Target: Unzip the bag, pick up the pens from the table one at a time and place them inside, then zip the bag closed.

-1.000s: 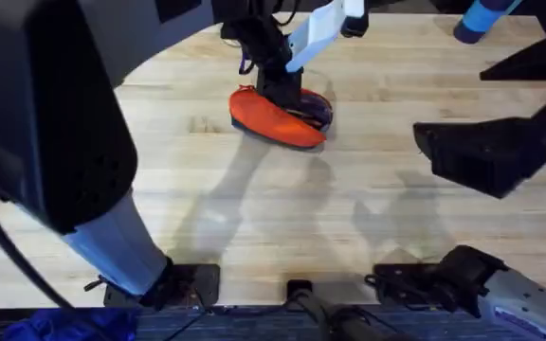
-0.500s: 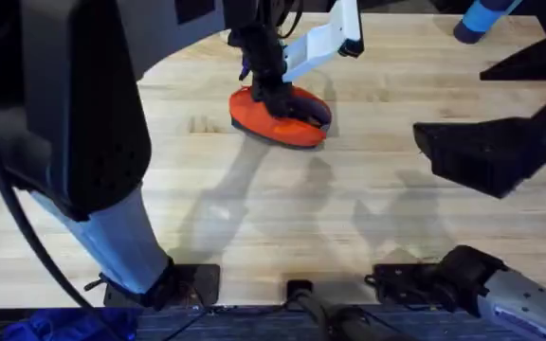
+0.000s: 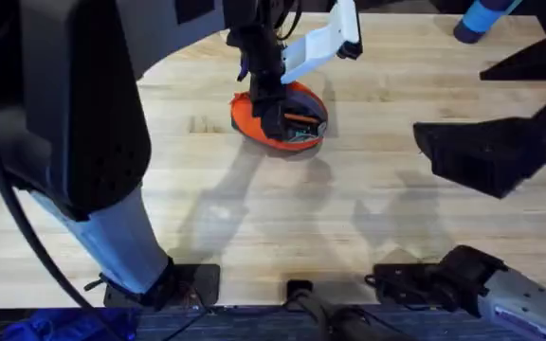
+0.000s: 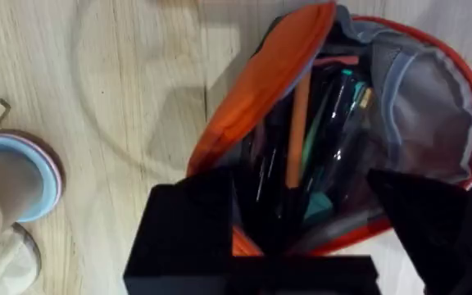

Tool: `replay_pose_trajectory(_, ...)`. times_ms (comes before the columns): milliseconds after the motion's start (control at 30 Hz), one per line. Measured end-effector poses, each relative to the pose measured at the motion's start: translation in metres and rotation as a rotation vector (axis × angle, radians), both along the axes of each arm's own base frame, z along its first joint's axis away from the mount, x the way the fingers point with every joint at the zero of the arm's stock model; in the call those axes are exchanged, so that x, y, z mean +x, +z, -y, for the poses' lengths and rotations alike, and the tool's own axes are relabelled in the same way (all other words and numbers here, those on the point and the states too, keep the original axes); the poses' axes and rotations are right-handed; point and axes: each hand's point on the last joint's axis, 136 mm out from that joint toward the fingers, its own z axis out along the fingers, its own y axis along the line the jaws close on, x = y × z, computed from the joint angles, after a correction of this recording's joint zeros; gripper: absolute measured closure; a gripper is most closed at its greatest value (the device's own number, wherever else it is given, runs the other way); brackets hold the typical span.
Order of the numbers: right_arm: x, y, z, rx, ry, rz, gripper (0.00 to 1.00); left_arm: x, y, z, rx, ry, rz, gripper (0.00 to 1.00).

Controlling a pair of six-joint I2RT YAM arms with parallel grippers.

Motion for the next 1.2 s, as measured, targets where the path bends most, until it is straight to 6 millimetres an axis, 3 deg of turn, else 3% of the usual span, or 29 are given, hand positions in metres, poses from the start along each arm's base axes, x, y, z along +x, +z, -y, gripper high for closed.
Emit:
replay_pose_trajectory(200,0.000,0.000,0.000,0.000,0.000,0.000,0.004,0.000,0.006,-0.001,-0.005,0.003,0.011,0.008)
replay_pose_trajectory(367,0.000,0.000,0.000,0.000,0.000,0.000,0.004,0.004,0.040,-0.011,-0.064,0.040,0.067,0.008)
replay_pose_trajectory(567,0.001,0.000,0.000,-0.001,0.000,-0.001,0.004,0.013,0.098,-0.050,-0.174,0.149,0.165,0.008)
replay_pose_trajectory(733,0.009,-0.008,-0.006,-0.023,0.000,-0.033,0.004,0.002,0.123,-0.084,-0.198,0.212,0.175,0.008)
replay_pose_trajectory(767,0.017,-0.017,-0.012,-0.049,0.000,-0.071,0.003,-0.004,0.129,-0.093,-0.202,0.214,0.174,0.008)
replay_pose_trajectory(1033,0.047,-0.037,-0.036,-0.081,0.010,-0.134,0.003,-0.017,0.131,-0.113,-0.266,0.201,0.114,0.005)
replay_pose_trajectory(1200,0.061,-0.040,-0.052,-0.057,0.030,-0.136,0.003,-0.021,0.135,-0.138,-0.331,0.225,0.101,0.005)
